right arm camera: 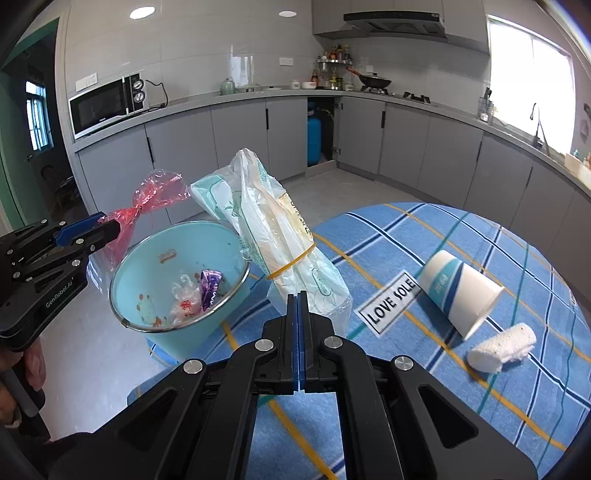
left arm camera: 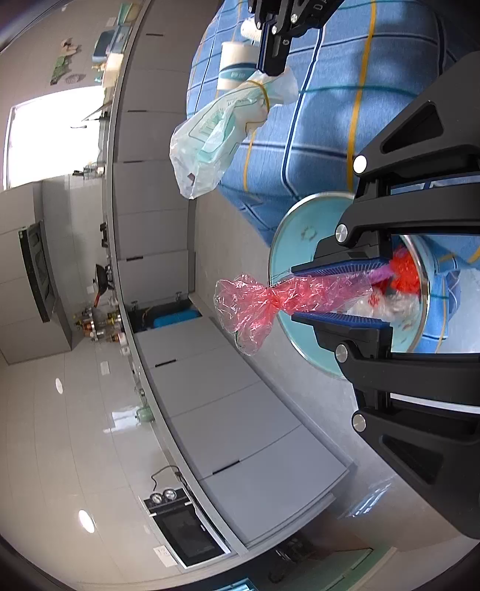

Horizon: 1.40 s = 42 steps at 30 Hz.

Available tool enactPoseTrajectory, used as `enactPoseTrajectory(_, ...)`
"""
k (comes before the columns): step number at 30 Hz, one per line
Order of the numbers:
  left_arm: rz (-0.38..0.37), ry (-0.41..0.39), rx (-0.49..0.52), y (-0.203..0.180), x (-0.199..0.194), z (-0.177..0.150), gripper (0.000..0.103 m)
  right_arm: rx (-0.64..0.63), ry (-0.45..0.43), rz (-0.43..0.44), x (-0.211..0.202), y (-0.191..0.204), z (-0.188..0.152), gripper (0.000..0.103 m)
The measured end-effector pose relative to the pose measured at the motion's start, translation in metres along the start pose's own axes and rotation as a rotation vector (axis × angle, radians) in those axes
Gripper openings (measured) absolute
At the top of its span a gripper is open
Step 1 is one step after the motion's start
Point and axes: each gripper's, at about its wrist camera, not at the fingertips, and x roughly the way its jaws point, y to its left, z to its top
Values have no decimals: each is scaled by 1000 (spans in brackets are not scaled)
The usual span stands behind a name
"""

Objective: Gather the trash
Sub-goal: 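Carry the clear bag and red bag over the light-blue bucket, then open both tools to drop the two bags into the bucket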

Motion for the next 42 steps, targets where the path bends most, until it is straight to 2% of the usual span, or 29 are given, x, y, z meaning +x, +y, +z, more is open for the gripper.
enactPoseTrajectory(7,55,4,-8,13,4,-2,19,-21,0,22,9,14,7,1)
enactPoseTrajectory(20,104,29,-25,34,14,-5,19,-51,1,72,26,37,22,1)
enactPoseTrajectory(34,125,49,-35,36,19,-8,20,-85,12,125,47,62,31,1)
enactPoseTrajectory(37,137,50,-45,38,21,-8,24,-94,14,133,52,65,30,2)
enactPoseTrajectory(39,143,53,-46,39,22,-8,33,-84,10,124,55,62,30,11)
enactPoseTrajectory(40,156,54,-48,39,23,-8,40,-73,11,123,56,59,29,29)
enactPoseTrajectory(41,163,51,-54,41,22,-9,51,-67,10,121,56,56,28,39)
enactPoseTrajectory(42,165,49,-59,42,22,-8,54,-62,9,114,56,54,27,40)
